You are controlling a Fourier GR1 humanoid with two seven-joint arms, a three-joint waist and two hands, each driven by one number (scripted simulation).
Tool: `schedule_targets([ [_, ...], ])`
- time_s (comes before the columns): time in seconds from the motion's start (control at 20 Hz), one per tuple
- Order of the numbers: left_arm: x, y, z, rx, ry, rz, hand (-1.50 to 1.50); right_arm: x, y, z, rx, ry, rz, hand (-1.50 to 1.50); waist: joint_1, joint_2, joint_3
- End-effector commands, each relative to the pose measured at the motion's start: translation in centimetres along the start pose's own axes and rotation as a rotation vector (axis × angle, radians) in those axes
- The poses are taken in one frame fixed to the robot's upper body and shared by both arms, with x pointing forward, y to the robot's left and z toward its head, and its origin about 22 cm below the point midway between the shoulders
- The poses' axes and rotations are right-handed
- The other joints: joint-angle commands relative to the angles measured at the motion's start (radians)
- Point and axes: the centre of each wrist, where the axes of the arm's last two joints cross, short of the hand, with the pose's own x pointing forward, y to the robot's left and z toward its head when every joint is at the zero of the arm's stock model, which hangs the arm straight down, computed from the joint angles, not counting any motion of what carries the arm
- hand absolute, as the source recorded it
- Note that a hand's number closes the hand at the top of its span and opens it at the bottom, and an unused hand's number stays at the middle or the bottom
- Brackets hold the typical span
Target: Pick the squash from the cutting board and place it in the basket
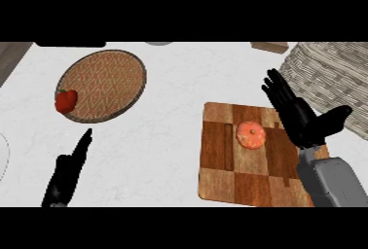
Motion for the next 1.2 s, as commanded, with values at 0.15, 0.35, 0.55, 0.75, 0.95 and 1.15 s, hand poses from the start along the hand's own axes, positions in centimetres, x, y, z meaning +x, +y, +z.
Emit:
schedule_targets([
  [0.15,-0.6,1.1,2.8,0.023,0.130,0.110,0.00,5.4,0.3,-2.8,-0.170,-0.258,-0.031,1.50,-0.027,0.043,0.001],
  [0.35,-1.4,2.2,2.8,-0.034,0.196,0.127,0.00,6.7,5.2,-4.6,-0.028,-0.375,0.129,1.50,0.000,0.047,-0.002],
  [0.55,-0.5,1.9,2.7,-0.039,0.186,0.135,0.00,4.4,11.7,-5.7,-0.130,-0.330,0.247,-1.50,0.006,0.045,-0.002],
  [0.75,-1.5,2.6,2.9,-0.017,0.233,0.146,0.00,3.9,12.3,-6.7,-0.236,-0.185,0.441,-1.50,-0.015,0.038,-0.005],
  [0.95,-1.6,3.8,3.8,0.014,0.240,0.149,0.00,4.8,6.3,-7.9,-0.368,-0.031,0.813,-1.50,-0.059,0.019,-0.014],
  [1.15,-1.9,3.7,4.2,0.034,0.261,0.174,0.00,9.5,5.7,-8.9,-0.384,0.090,1.015,-1.50,-0.076,0.011,-0.010],
])
